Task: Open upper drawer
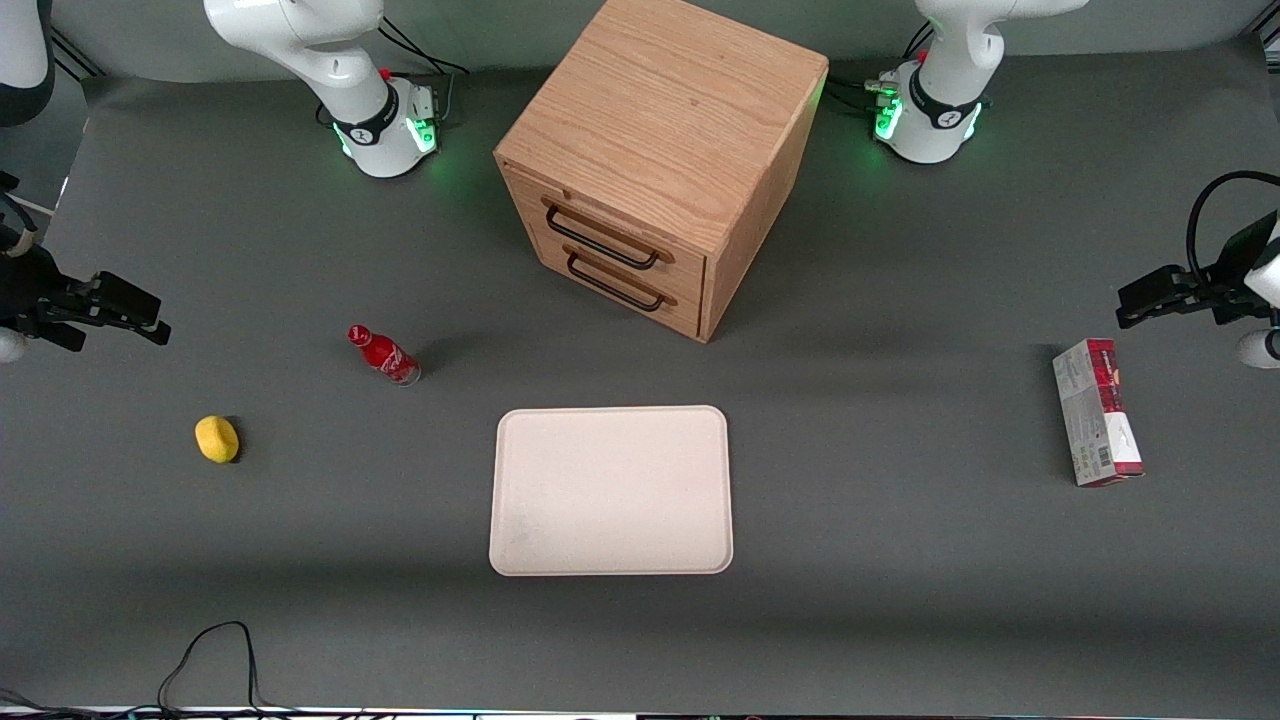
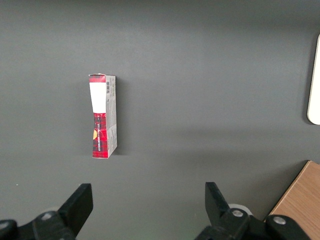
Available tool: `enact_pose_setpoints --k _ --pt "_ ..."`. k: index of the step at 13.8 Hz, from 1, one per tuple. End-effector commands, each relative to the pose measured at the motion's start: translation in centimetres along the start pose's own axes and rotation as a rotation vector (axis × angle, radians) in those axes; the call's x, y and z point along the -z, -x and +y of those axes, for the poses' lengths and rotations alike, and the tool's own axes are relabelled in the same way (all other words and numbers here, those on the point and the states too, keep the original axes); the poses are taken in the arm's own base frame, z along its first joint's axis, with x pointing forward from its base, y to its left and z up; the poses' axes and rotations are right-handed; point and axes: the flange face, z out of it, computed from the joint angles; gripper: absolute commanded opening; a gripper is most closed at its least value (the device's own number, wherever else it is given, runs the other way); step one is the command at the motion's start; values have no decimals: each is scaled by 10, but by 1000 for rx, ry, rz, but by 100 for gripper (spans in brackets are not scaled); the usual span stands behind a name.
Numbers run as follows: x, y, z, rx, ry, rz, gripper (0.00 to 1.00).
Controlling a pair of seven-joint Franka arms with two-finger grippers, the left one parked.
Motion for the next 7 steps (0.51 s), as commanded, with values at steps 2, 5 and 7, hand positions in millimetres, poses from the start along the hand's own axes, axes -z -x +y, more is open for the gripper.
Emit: enact_pose_setpoints --k 2,5,7 --pt "5 2 -2 -6 12 4 100" --pt "2 3 -5 3 9 -15 100" --pt "-1 1 -19 27 3 -28 100"
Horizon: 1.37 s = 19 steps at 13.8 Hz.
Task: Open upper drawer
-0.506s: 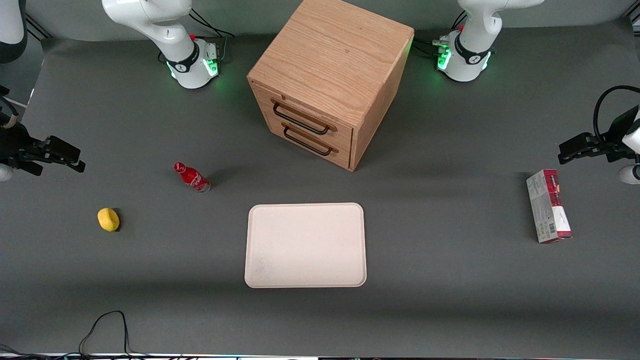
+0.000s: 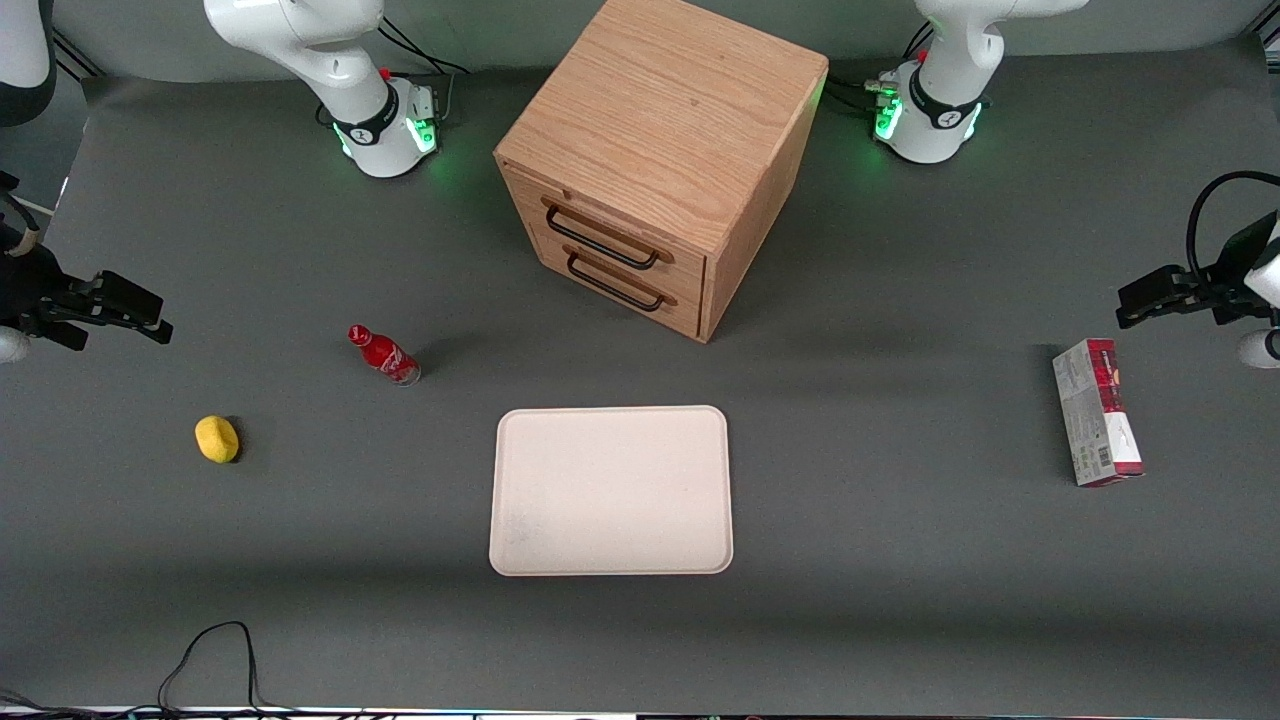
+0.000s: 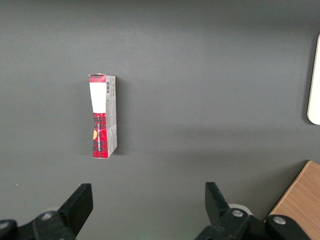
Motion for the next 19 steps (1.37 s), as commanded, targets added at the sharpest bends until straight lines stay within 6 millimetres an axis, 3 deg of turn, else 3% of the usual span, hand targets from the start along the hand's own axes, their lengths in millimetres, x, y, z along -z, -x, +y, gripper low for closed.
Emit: enact_pose_setpoints --k 1,6,8,10,16,19 --pt "1 -1 -38 59 0 -11 100" --pt "-12 -11 -160 258 -8 -28 100" --pt "-18 1 -221 364 -24 -46 100" --pt "-26 11 -268 502 -55 -61 100" --pt "-39 53 -359 686 -63 -89 100" --pt "-41 76 -390 765 -58 -99 100"
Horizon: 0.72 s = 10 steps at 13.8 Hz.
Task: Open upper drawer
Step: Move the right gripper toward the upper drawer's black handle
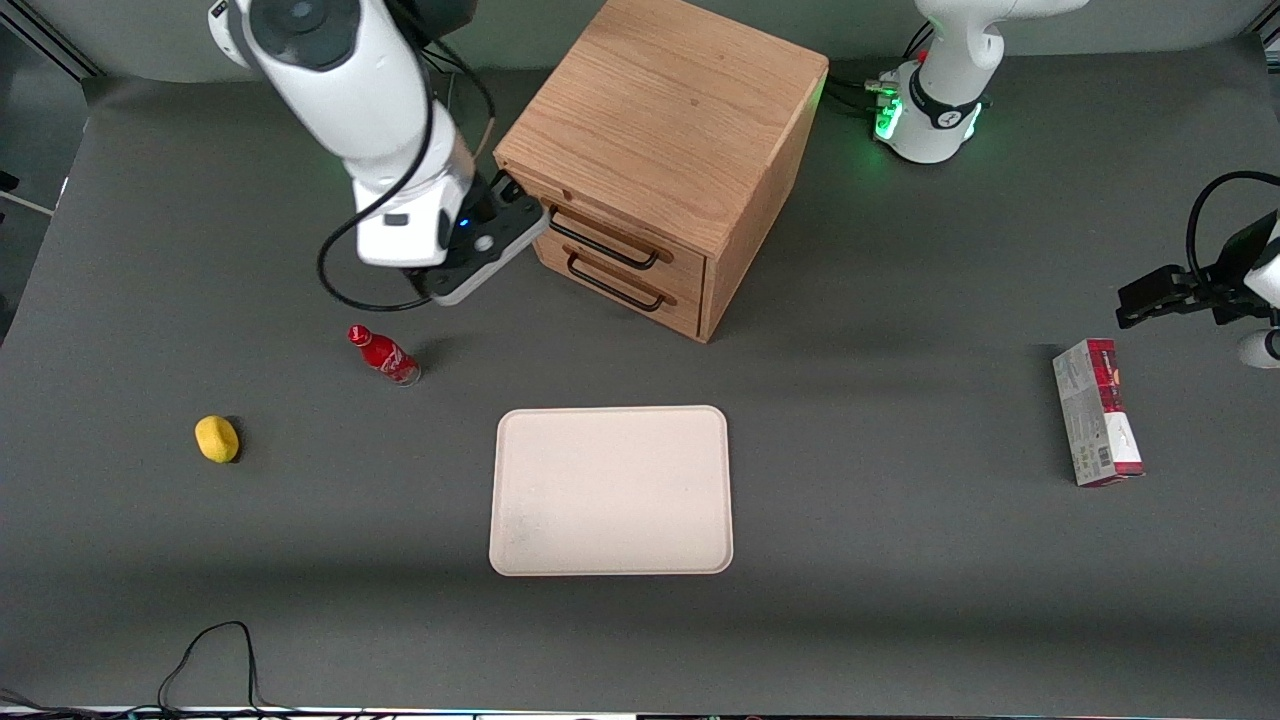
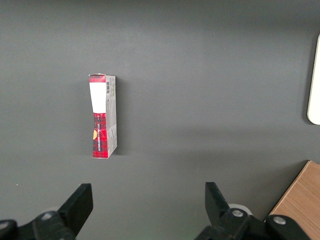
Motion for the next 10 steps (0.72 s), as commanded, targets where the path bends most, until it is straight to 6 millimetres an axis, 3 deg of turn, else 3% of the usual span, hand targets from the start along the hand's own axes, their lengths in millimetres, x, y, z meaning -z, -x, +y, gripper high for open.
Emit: enact_pose_setpoints --k 1,6,10 --pt "-2 -2 -22 70 -5 -25 100" --pt "-9 -1 -55 122 -8 -42 100" --pt "-12 -2 -56 128 -22 -46 100"
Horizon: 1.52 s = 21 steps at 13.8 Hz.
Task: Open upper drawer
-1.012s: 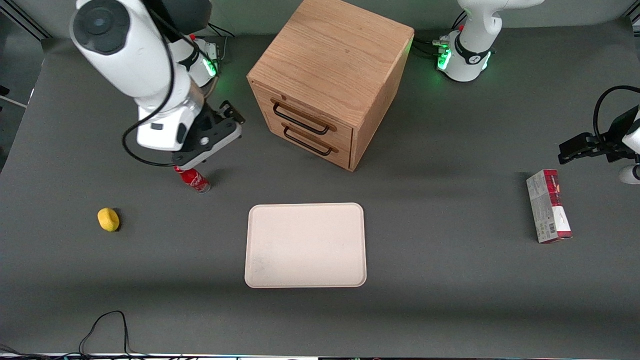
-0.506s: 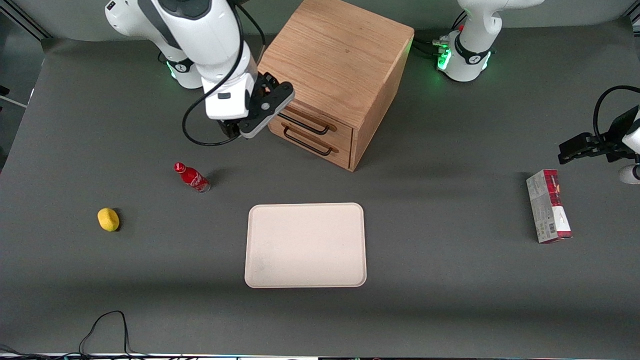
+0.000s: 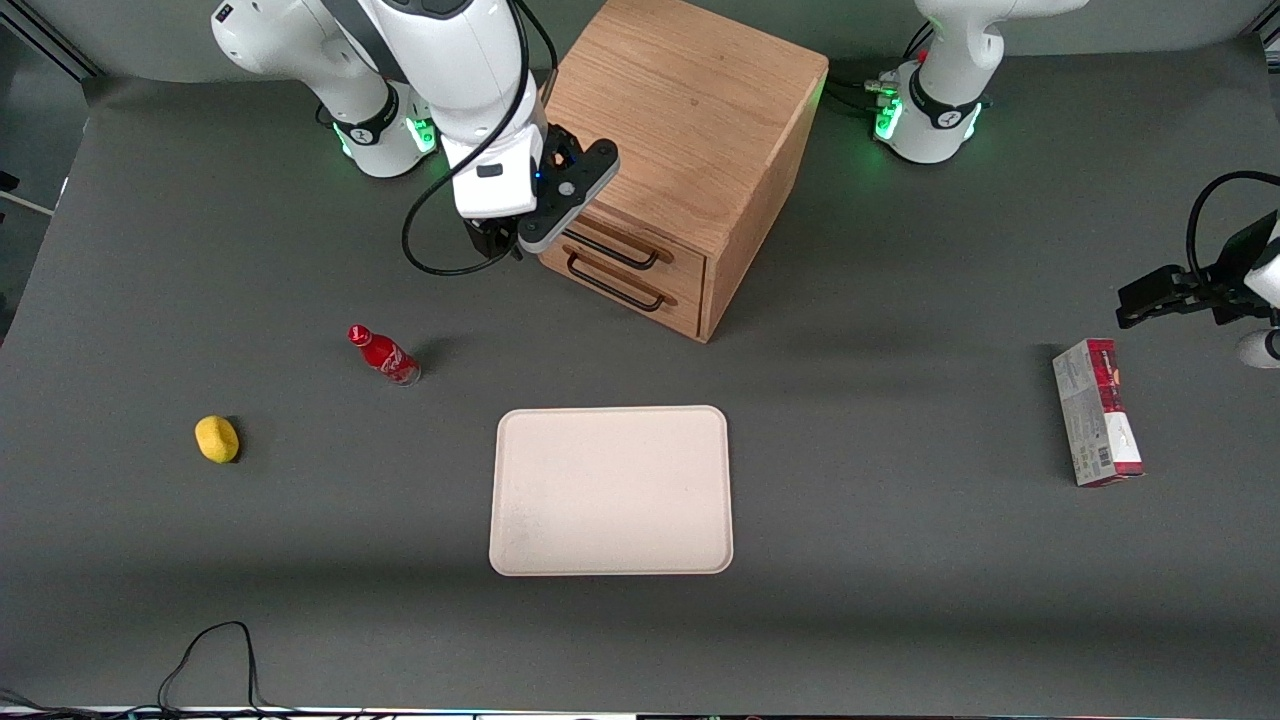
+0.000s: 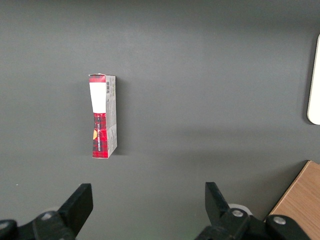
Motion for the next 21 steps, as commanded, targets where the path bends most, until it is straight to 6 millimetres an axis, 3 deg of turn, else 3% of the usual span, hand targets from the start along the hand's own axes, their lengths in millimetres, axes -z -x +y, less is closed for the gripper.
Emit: enact_pose_setpoints --k 1,6,13,21 --pt "-3 0 -2 29 -39 -5 100" --pt "-16 -3 -4 96 -85 -9 100" --pt "-79 -10 -16 109 -67 -8 100" --pt "-117 -7 -15 102 -58 -3 100"
